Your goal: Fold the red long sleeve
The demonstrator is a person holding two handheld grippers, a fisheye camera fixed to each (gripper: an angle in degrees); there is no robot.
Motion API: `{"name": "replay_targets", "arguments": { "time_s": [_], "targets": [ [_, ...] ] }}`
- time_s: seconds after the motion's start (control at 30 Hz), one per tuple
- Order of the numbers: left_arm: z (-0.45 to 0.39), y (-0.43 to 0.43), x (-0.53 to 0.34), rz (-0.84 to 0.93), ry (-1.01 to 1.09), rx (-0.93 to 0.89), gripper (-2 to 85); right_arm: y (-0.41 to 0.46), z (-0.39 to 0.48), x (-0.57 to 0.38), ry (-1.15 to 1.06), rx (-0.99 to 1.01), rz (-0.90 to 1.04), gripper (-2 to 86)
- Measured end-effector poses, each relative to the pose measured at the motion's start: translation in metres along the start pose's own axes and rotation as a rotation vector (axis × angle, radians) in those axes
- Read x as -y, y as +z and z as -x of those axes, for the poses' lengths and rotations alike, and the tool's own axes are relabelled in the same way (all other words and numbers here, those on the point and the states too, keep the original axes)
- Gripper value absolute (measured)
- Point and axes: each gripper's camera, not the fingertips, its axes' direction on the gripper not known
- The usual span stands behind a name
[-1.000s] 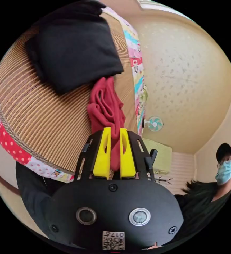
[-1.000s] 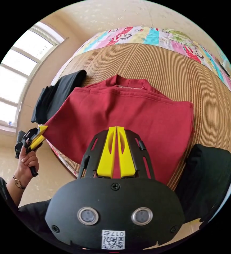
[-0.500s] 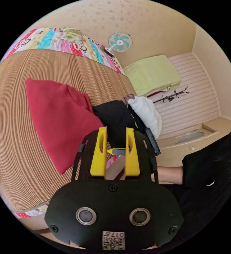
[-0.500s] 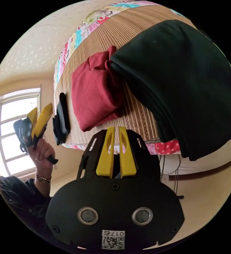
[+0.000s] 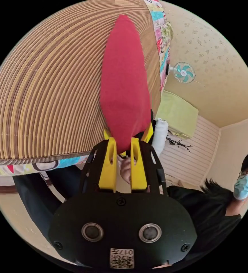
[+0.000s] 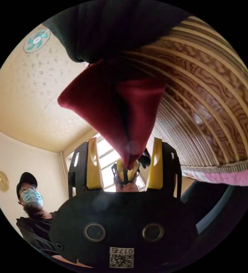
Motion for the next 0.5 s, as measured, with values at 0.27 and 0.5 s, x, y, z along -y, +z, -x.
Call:
{"name": "replay_targets", "arguments": {
  "time_s": [0.27, 0.5],
  "targets": [
    [-0.144, 0.021, -0.073, 0.185, 0.453, -0.009, 4.9, 0.049, 0.134, 0.015, -0.385, -0.002, 0.215, 18.5],
    [-0.160, 0.007, -0.084, 0.112, 0.421, 0.087, 7.8, -0.012, 0.257, -0.031, -0.767, -0.193, 0.319, 14.2]
  ]
}}
